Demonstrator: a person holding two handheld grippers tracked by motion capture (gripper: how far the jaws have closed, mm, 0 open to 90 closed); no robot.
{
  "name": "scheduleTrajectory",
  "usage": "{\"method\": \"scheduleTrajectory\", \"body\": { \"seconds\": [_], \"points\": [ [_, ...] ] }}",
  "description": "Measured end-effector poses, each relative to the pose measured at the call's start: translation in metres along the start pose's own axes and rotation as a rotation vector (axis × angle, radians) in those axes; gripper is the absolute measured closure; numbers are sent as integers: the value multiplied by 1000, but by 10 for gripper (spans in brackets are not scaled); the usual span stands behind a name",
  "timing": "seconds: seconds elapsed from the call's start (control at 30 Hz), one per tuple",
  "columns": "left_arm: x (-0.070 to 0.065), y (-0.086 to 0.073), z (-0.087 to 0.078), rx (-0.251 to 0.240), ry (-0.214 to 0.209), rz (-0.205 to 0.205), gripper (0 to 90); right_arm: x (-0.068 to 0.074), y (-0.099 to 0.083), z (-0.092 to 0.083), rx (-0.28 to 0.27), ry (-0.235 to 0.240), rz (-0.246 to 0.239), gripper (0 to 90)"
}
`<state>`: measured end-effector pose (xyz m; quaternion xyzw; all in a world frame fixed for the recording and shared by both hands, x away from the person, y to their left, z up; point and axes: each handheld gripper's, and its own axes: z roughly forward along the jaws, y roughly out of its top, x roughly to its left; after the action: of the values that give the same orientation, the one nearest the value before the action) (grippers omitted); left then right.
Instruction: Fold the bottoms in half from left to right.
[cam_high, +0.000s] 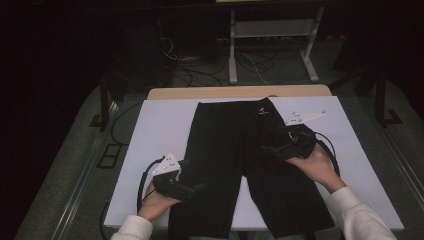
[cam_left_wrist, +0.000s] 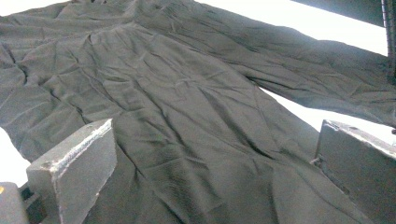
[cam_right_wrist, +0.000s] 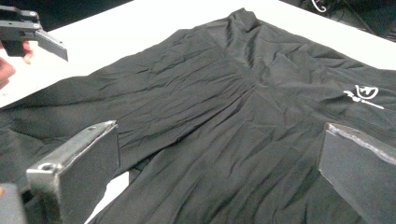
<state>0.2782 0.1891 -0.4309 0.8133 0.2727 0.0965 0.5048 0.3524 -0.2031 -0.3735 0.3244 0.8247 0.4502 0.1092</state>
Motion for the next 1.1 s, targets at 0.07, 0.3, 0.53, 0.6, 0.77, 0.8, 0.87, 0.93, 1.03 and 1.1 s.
{"method": "scheduleTrajectory", "body": {
  "seconds": [0.07, 0.3, 0.53, 0.6, 0.77, 0.8, 0.87, 0.93, 1.03, 1.1],
  "points": [
    [0, 0, 0, -1, 1, -1, 0, 0, 2, 3, 4, 2, -3, 0],
    [0, 0, 0, 1, 0, -1, 0, 0, 9, 10, 16, 6, -7, 0],
    [1, 0, 0, 0, 0, -2, 0, 0, 17, 17, 15, 19, -14, 0],
    [0, 0, 0, 0, 0, -2, 0, 1, 18, 18, 16, 19, -14, 0],
    [1, 0, -1, 1, 0, -1, 0, 0, 26, 27, 17, 25, -23, 0],
    [1, 0, -1, 1, 0, -2, 0, -1, 27, 29, 20, 26, -23, 0],
    [1, 0, -1, 1, 0, -1, 0, -1, 29, 33, 22, 29, -23, 0],
    [1, -1, -1, 1, 0, -1, 0, -1, 32, 35, 23, 31, -24, 0],
    [1, -1, -1, 1, 0, -1, 0, -1, 36, 39, 21, 37, -27, 0],
    [1, -1, -1, 0, 0, -1, 0, -1, 39, 41, 23, 37, -28, 0]
  ]
}}
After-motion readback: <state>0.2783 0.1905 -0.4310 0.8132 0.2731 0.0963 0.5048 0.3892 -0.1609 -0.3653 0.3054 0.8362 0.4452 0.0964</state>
